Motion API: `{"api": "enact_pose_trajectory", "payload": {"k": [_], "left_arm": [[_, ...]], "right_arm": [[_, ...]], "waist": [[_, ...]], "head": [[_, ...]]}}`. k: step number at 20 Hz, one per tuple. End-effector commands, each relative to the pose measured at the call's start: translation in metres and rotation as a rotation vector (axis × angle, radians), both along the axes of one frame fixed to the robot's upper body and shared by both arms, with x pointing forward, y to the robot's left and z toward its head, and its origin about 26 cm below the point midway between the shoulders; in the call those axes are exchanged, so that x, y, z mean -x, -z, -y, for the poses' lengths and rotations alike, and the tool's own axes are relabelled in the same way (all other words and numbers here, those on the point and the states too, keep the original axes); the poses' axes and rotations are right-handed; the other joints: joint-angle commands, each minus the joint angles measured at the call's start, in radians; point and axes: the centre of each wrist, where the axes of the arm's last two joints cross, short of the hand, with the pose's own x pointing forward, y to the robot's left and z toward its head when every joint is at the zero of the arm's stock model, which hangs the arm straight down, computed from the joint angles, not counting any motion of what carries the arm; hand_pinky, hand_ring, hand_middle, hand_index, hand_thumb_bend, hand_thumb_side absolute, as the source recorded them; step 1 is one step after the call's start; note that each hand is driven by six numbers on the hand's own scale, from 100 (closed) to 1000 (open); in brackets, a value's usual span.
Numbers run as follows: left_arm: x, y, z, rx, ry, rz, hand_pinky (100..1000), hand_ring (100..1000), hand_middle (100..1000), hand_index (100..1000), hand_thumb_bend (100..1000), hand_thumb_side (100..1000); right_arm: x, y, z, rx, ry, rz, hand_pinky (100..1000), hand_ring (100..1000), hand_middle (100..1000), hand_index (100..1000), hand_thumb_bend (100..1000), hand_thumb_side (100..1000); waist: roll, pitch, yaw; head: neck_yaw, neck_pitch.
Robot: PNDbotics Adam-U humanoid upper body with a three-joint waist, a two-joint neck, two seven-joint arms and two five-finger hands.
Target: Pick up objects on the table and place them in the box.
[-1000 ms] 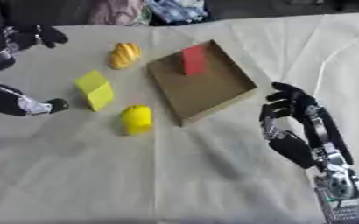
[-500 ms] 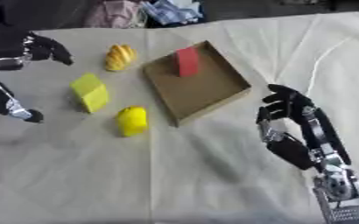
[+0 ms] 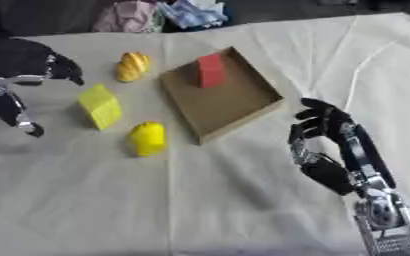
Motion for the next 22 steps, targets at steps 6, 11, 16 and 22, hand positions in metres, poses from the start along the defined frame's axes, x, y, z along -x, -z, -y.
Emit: {"api": "enact_pose_trajectory", "payload": {"k": [6,11,16,22], "left_arm": [[-0.018,-0.004,0.01,-0.019,0.051,0.087,867,844,870,903,741,274],[-0.028,-0.001,0.018,-0.016,0.073,0.094,868,844,869,902,736,269],[-0.035,0.005,0.025,-0.023,0.088,0.093,868,843,865,900,730,266],[-0.041,0.014,0.028,-0.044,0.085,0.058,868,840,852,889,708,265]], "right_arm": [[0.0,-0.005,0.001,0.011,-0.009,0.015,625,658,670,864,100,355],[0.0,-0.004,0.0,0.009,-0.014,0.013,625,657,670,864,100,356],[0.0,-0.004,0.0,0.007,-0.018,0.011,625,655,670,864,100,355],[0.0,-0.004,-0.002,0.004,-0.024,0.011,625,654,670,864,100,357]], "waist": [[0.003,-0.028,-0.003],[0.003,-0.029,-0.009],[0.003,-0.028,-0.019],[0.005,-0.025,-0.029]], "head": [[-0.007,0.005],[-0.005,0.005],[-0.003,0.005],[0.0,0.005]]}}
